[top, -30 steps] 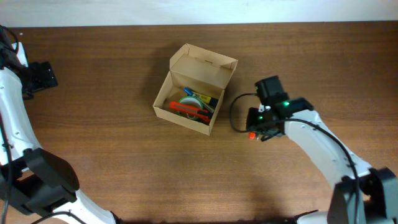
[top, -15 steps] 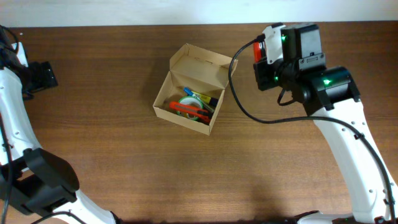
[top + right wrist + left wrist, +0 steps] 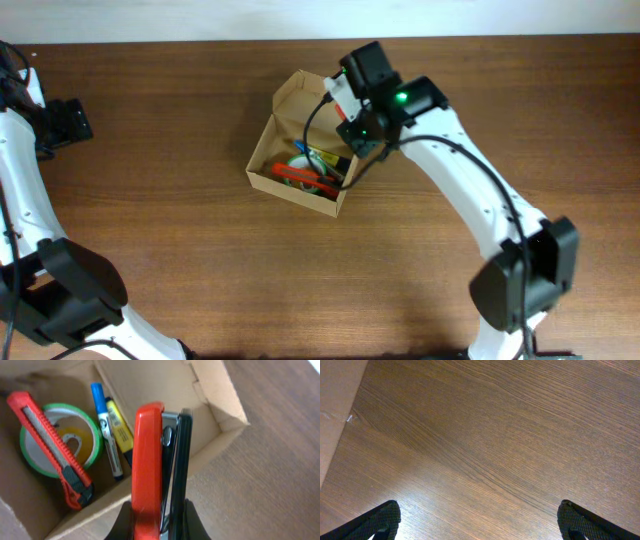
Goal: Pack container
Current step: 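Carry the red stapler over the box and lower it inside, then release the stapler in the box and lift the right gripper away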
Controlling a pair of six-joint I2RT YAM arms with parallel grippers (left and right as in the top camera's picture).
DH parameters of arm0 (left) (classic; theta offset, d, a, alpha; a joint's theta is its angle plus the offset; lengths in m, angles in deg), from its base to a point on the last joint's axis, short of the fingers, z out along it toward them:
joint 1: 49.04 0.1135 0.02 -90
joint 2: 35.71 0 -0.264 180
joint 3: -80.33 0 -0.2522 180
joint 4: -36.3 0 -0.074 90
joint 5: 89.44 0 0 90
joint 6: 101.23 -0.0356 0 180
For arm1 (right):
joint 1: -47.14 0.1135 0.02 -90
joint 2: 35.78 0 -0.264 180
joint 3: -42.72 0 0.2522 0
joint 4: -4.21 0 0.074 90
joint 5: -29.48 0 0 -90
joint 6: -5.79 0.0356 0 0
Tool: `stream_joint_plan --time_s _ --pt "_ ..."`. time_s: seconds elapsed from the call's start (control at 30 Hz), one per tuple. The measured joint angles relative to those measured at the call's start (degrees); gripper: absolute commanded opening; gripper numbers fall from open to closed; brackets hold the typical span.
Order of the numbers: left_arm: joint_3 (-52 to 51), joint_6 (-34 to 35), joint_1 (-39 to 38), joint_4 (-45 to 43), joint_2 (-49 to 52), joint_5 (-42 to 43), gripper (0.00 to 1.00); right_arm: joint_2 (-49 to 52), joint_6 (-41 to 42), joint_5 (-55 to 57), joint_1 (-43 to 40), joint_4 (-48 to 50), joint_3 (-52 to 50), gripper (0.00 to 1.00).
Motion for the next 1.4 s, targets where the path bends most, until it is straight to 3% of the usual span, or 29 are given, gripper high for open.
stream_joint_plan --time_s 0.43,1.4 --pt "0.0 0.0 0.0 0.0 0.0 0.0 1.00 4.7 -14.3 4.9 10.1 0.1 2.9 0.03" --pt "0.0 0.0 0.0 0.0 0.0 0.0 1.00 15.4 -14.3 2.2 11.0 -0.3 3.0 0.03"
